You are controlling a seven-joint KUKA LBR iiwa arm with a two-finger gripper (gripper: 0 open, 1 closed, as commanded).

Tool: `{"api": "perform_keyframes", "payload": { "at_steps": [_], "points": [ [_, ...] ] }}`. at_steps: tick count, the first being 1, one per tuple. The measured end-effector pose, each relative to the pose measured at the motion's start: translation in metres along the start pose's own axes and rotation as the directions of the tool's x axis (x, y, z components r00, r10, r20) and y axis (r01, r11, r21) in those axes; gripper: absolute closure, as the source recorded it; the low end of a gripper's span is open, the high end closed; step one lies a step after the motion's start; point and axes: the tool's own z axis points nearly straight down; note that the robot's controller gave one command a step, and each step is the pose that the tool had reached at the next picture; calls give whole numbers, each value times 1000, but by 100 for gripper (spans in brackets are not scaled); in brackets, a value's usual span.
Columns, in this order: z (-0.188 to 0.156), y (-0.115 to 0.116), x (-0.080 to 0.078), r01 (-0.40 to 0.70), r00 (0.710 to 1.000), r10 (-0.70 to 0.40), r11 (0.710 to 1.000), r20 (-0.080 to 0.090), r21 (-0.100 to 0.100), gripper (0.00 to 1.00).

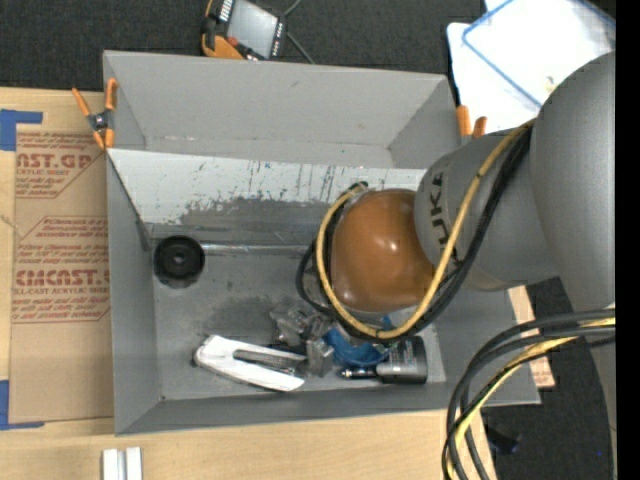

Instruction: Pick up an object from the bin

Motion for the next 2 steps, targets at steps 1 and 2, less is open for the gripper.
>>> {"api": "perform_keyframes", "payload": {
  "at_steps": [1, 2],
  "points": [
    [0, 0, 0, 0, 1000, 0, 1000, 0, 0, 100],
    [-89, 7, -5, 4, 1000, -4, 1000, -13, -6, 100]
  ]
}}
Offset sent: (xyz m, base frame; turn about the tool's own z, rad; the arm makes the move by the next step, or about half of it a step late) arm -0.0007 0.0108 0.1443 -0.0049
